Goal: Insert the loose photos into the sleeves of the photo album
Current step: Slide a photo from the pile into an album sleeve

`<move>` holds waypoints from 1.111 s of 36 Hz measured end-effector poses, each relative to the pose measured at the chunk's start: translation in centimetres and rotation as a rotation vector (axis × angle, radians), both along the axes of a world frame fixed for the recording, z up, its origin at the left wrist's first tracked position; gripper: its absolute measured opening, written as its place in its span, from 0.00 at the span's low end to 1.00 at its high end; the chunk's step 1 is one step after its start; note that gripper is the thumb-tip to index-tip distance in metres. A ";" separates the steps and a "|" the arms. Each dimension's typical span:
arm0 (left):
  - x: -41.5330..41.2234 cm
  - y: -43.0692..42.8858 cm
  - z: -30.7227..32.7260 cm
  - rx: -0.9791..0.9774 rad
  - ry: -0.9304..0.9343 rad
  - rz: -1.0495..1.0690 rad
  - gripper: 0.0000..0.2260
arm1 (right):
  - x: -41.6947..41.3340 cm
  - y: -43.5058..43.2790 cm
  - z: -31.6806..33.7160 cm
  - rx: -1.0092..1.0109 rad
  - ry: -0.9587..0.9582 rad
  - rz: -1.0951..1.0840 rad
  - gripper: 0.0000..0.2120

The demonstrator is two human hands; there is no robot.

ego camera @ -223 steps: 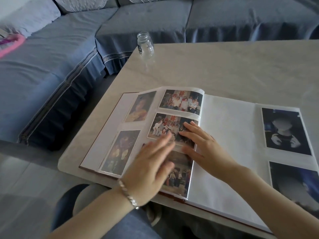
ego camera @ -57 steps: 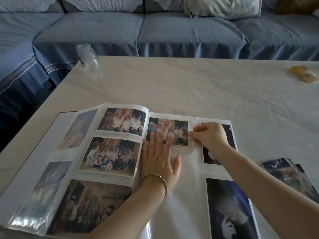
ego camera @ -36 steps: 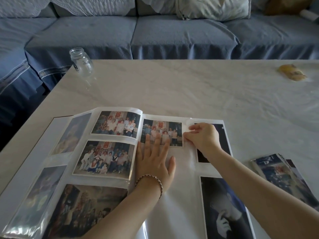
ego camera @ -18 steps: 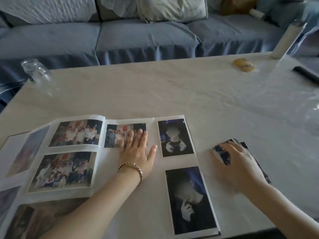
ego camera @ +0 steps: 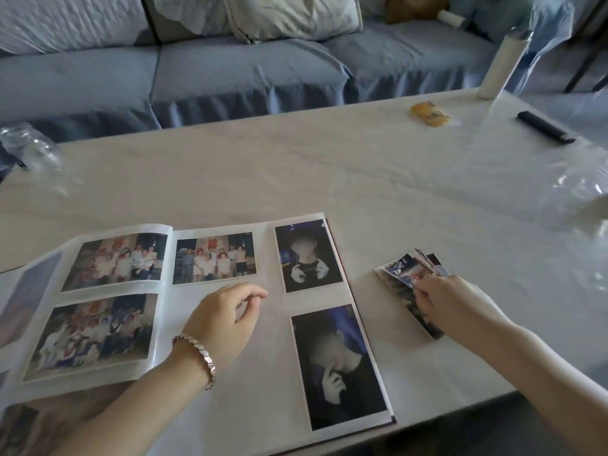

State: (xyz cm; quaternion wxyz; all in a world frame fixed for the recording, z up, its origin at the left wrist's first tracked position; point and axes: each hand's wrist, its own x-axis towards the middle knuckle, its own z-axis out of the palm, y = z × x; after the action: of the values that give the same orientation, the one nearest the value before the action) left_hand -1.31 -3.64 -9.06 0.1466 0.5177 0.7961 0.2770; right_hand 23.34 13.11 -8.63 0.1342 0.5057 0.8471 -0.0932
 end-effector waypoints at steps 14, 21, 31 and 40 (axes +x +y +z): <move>2.5 -0.4 1.4 0.104 -0.290 0.042 0.12 | 0.3 -1.1 0.1 0.168 0.163 -0.105 0.09; 3.1 0.4 1.8 0.106 -0.483 0.117 0.13 | 0.5 -1.3 0.5 -0.010 0.292 -0.278 0.04; 4.1 1.5 3.6 -0.110 -1.084 0.261 0.13 | -0.3 -2.7 0.2 0.801 0.878 0.463 0.03; 3.1 1.1 4.6 0.019 -1.210 0.355 0.12 | -4.8 -5.7 0.3 0.396 1.010 0.791 0.09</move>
State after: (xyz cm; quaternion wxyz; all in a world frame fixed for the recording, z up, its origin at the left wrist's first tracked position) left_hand 1.83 -2.51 -4.43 0.5181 0.1305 0.6436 0.5480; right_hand 18.53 7.45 -8.30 -0.3497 0.0665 0.9286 -0.1051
